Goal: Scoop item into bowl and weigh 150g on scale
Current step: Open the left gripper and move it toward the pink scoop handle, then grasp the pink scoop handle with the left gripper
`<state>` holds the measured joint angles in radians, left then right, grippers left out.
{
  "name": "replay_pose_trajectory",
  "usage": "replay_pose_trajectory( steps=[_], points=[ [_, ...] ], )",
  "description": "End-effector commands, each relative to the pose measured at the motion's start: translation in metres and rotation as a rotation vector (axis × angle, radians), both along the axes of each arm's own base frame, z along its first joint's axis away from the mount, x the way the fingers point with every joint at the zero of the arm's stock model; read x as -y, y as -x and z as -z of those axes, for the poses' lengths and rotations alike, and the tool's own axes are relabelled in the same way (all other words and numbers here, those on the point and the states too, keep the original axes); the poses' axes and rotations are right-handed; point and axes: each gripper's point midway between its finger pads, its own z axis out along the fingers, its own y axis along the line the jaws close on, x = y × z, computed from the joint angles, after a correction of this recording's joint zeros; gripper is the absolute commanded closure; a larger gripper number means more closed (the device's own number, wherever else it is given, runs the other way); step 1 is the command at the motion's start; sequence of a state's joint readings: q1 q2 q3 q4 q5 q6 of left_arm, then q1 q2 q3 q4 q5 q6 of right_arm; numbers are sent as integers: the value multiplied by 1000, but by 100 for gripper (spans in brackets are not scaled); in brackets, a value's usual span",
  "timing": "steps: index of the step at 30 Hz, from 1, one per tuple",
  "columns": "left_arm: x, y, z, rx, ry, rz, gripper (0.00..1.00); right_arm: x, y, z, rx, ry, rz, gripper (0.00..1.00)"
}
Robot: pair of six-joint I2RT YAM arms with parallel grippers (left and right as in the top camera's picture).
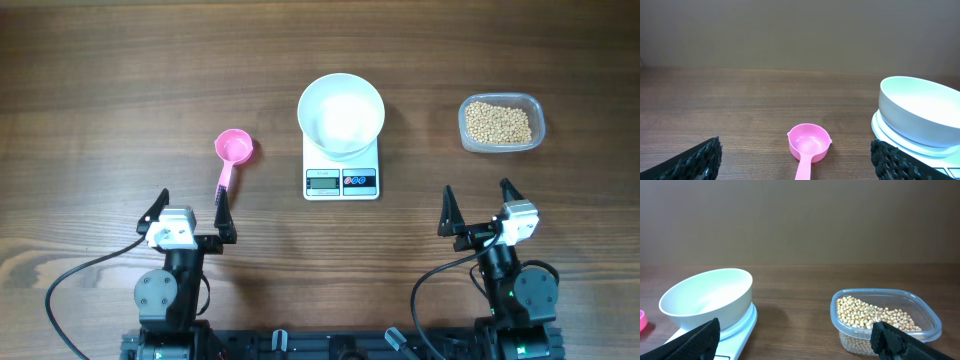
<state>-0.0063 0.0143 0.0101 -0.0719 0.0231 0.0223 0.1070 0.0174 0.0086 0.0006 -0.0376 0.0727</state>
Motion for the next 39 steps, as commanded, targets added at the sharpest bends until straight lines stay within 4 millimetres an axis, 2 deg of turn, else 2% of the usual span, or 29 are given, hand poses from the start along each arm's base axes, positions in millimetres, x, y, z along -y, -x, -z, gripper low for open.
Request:
replay_pose_trajectory(
  steps=[1, 12, 14, 16, 20, 23, 26, 28, 31, 34, 36, 39],
  points=[
    [-3, 0, 1, 0, -17, -15, 0, -4, 1, -1, 11, 16, -20, 0],
    [-4, 0, 0, 4, -17, -19, 0, -4, 1, -1, 11, 16, -21, 0],
    [1, 0, 2, -1, -13, 9, 0, -4, 1, -1, 11, 16, -20, 0],
    [9, 1, 0, -4, 123, 45, 0, -4, 1, -1, 11, 16, -20, 0],
    [34, 4, -1, -84, 717, 140, 0, -4, 1, -1, 11, 16, -20, 0],
    [35, 4, -3, -93, 805, 141, 0, -4, 1, -1, 11, 16, -20, 0],
    [36, 4, -28, 4, 796, 185, 0, -4, 1, -1, 11, 17, -20, 0],
    [35, 7, -59, 127, 778, 236, 0, -4, 1, -1, 11, 16, -20, 0],
    [35, 14, -88, 239, 756, 281, 0, -4, 1, -1, 11, 16, -21, 0],
    [35, 19, -108, 281, 651, 278, 0, -4, 1, -1, 11, 17, -21, 0],
    [27, 20, -119, 276, 579, 215, 1, -4, 1, -1, 11, 16, -20, 1],
    [9, 19, -117, 120, 464, 52, 0, -4, 1, -1, 11, 16, -20, 0]
  ],
)
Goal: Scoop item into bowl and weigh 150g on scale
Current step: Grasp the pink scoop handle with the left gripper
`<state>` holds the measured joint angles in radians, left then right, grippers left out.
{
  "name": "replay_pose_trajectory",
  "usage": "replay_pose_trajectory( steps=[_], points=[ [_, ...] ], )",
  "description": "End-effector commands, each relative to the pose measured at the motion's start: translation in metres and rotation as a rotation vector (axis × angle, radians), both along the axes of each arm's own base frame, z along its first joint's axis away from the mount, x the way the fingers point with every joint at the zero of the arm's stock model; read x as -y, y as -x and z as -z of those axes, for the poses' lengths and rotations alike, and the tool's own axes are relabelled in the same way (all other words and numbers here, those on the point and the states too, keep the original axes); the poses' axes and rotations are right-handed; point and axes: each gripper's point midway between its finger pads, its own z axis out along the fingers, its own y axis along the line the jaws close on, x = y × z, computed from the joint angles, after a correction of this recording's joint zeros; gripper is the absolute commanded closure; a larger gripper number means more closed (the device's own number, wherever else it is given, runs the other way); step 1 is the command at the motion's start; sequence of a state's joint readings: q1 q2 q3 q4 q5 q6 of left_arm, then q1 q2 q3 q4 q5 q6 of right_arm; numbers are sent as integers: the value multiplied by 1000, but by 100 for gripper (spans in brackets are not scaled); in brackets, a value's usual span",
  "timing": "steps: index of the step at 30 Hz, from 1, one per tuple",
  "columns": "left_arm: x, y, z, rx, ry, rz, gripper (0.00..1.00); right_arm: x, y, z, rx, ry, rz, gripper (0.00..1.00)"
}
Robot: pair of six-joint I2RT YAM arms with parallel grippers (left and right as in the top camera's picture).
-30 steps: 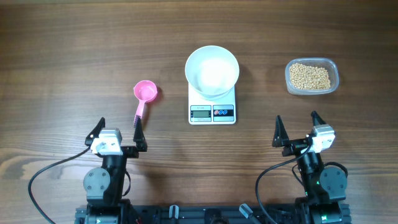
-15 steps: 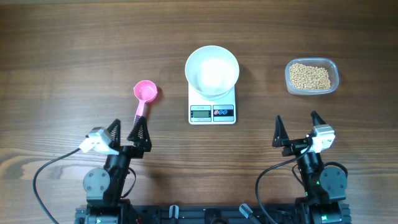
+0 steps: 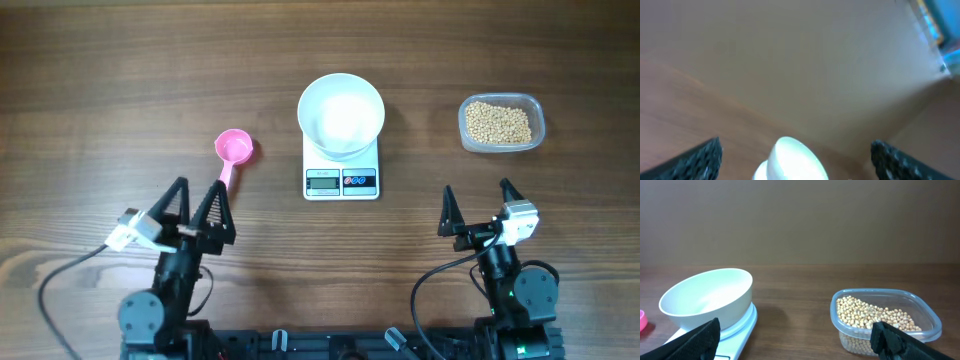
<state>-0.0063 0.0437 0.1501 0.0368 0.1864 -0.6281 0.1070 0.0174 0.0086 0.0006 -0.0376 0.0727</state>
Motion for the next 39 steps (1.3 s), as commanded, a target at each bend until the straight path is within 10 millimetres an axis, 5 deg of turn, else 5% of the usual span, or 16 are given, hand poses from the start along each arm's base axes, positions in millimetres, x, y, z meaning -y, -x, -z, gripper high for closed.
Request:
replay_pose_trajectory(
  steps=[1, 3, 7, 15, 25, 29, 39],
  points=[
    [-25, 7, -23, -140, -219, -156, 0, -4, 1, -1, 11, 16, -21, 0],
    [-36, 5, -4, -382, -254, -193, 0, -4, 1, -1, 11, 16, -20, 0],
    [-25, -17, 17, -701, -261, -91, 0, -4, 1, -1, 11, 17, -20, 0],
    [-11, -64, 90, -1056, -248, 32, 0, -4, 1, -1, 11, 16, -20, 0],
    [-63, -84, 152, -1218, -125, 7, 5, -4, 1, -1, 11, 17, -21, 0],
    [-29, -93, 173, -1185, -88, 294, 1, -4, 1, -1, 11, 16, -21, 0],
    [-24, -95, 225, -1255, -90, 404, 11, -4, 1, -1, 11, 16, -20, 0]
  ],
)
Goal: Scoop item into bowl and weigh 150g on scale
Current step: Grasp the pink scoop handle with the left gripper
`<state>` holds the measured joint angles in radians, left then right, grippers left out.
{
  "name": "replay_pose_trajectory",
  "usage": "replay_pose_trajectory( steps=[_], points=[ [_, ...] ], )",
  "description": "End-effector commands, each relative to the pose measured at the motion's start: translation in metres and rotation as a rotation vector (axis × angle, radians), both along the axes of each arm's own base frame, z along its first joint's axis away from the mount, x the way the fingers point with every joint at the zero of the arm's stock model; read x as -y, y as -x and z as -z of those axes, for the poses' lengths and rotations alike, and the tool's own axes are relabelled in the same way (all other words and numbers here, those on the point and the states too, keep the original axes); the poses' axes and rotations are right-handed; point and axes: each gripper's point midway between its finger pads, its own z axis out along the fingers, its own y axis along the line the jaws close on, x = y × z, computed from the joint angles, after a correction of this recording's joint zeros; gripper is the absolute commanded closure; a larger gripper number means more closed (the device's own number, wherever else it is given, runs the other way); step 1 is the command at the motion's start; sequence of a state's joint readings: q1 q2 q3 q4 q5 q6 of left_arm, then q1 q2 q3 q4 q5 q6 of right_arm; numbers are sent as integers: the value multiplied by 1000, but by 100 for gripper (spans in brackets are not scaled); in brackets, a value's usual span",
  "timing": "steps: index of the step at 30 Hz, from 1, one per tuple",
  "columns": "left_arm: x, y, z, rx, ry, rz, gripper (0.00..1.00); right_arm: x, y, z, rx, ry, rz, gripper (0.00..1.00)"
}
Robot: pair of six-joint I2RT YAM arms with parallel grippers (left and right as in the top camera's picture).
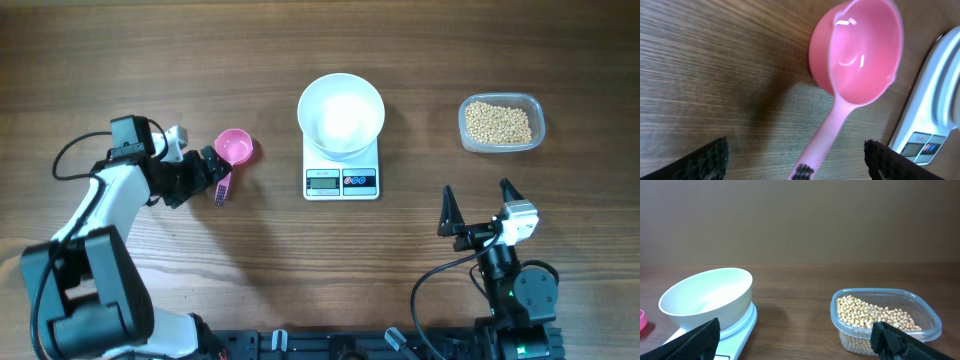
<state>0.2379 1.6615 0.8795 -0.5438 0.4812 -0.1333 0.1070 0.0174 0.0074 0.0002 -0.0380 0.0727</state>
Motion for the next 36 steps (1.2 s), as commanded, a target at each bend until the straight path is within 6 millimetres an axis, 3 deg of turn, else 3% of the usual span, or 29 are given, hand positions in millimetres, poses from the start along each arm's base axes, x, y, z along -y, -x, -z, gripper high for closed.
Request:
replay_pose_trajectory(
  steps=[1, 7, 11, 17, 36],
  points=[
    [14, -4, 8, 24, 93, 92, 11, -4, 1, -2, 12, 16, -20, 0],
    [18, -5, 19, 16, 122, 112, 27, -4, 1, -2, 12, 16, -20, 0],
    [18, -10, 18, 43, 120, 115, 28, -4, 1, -2, 12, 17, -20, 0],
    [25, -5, 31, -1, 177, 116, 35, -4, 1, -2, 12, 17, -20, 0],
    [31, -10, 26, 30, 221, 126, 67, -4, 1, -2, 12, 17, -20, 0]
  ],
)
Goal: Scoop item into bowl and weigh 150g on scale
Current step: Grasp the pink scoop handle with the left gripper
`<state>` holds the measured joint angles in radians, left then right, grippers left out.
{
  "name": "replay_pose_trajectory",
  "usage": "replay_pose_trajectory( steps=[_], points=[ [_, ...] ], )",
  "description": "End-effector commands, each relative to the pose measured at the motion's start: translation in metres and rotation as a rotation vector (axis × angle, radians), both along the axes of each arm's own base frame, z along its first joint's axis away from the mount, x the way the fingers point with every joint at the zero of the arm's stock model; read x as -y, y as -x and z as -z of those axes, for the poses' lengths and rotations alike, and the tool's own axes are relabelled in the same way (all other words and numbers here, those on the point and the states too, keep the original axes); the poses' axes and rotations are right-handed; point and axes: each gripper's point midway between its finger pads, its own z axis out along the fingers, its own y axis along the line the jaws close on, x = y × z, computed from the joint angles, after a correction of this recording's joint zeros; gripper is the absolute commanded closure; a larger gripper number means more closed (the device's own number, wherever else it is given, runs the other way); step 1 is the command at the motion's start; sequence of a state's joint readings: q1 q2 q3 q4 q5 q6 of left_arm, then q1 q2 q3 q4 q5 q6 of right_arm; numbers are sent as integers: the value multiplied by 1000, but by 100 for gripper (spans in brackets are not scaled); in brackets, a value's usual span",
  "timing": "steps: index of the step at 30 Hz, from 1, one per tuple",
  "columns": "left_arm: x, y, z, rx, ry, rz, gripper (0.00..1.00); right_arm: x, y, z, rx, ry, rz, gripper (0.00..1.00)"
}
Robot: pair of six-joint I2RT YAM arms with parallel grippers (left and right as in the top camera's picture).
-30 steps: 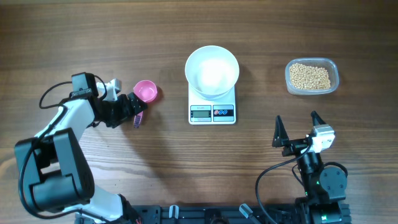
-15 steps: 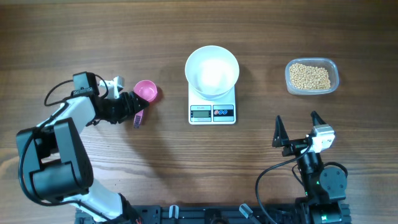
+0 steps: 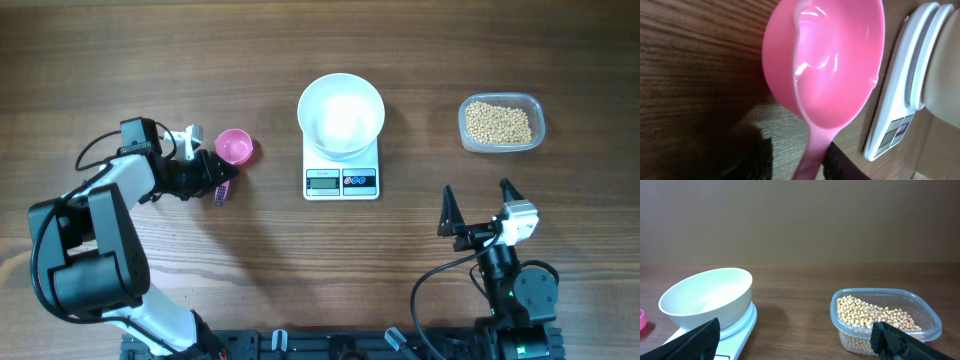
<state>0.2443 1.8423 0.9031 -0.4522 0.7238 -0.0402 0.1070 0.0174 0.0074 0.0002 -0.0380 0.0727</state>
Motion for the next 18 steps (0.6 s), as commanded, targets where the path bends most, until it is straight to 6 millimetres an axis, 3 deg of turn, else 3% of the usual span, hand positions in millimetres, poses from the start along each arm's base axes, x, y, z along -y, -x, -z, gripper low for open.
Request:
replay_pose_trajectory(
  steps=[1, 12, 18],
  points=[
    [1, 3, 6, -10, 3, 8, 68, -4, 1, -2, 12, 16, -20, 0],
    [4, 3, 1, -1, 29, 9, 92, -4, 1, -2, 12, 17, -20, 0],
    [26, -4, -45, 112, 198, 48, 96, -4, 1, -2, 12, 17, -20, 0]
  ],
)
